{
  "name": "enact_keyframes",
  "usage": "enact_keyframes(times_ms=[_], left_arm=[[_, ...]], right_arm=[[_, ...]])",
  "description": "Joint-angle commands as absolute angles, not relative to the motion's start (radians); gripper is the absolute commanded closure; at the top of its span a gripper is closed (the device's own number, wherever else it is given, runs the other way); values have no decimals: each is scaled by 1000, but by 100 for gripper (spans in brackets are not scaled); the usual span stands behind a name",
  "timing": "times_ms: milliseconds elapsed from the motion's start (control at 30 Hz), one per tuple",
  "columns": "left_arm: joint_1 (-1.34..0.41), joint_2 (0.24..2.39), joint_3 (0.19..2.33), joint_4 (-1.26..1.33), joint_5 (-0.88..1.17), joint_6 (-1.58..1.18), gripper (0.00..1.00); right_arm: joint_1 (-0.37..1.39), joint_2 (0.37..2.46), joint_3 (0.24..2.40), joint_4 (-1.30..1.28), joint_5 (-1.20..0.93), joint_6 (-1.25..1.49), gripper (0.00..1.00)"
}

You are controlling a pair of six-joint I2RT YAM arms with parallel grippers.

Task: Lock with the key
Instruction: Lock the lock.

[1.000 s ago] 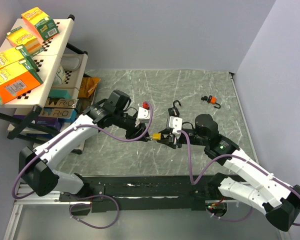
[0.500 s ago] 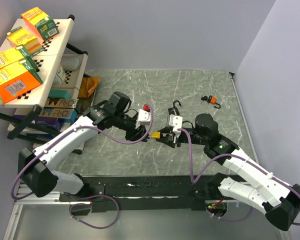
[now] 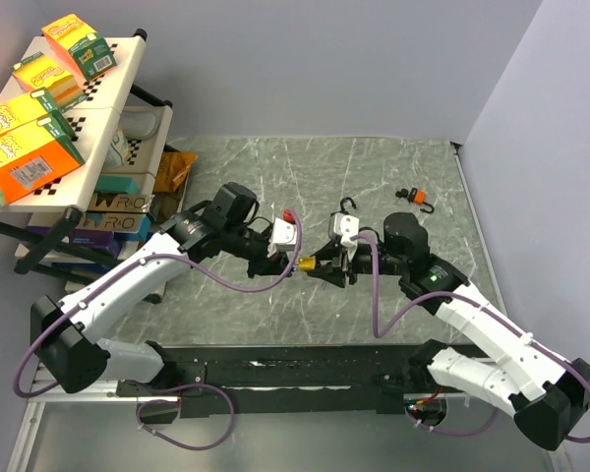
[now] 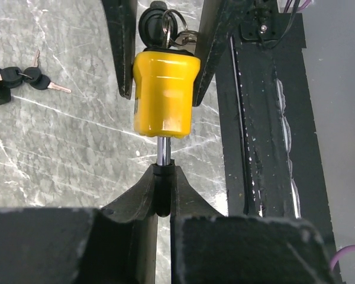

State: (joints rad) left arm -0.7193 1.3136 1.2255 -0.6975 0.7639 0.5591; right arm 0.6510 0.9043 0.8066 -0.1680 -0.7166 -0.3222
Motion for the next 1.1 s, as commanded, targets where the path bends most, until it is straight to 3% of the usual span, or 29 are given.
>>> enact_keyframes(times_ms=[0,200,733,833,967,1067], left_arm=[[-715,1296,1284,-722,790,534,99],[-715,1351,1342,-787,811,528,99],[-715,1387,1368,-753,831,468,99],[-716,1384,1367,-753,830,466,99],[-715,1381,1362,-741,830,456,99],[-716,1379,1364,-720,836,439,99]], right_arm=[[606,907,887,-207,-808,-320,54],[598,933,916,-294,-861,-403,47],[597,977,928,-350,-851,-439,40],[588,980,931,-348,-857,-437,47],[586,985,936,-331,-870,-431,67],[586,1002,943,-331,-896,-425,73]])
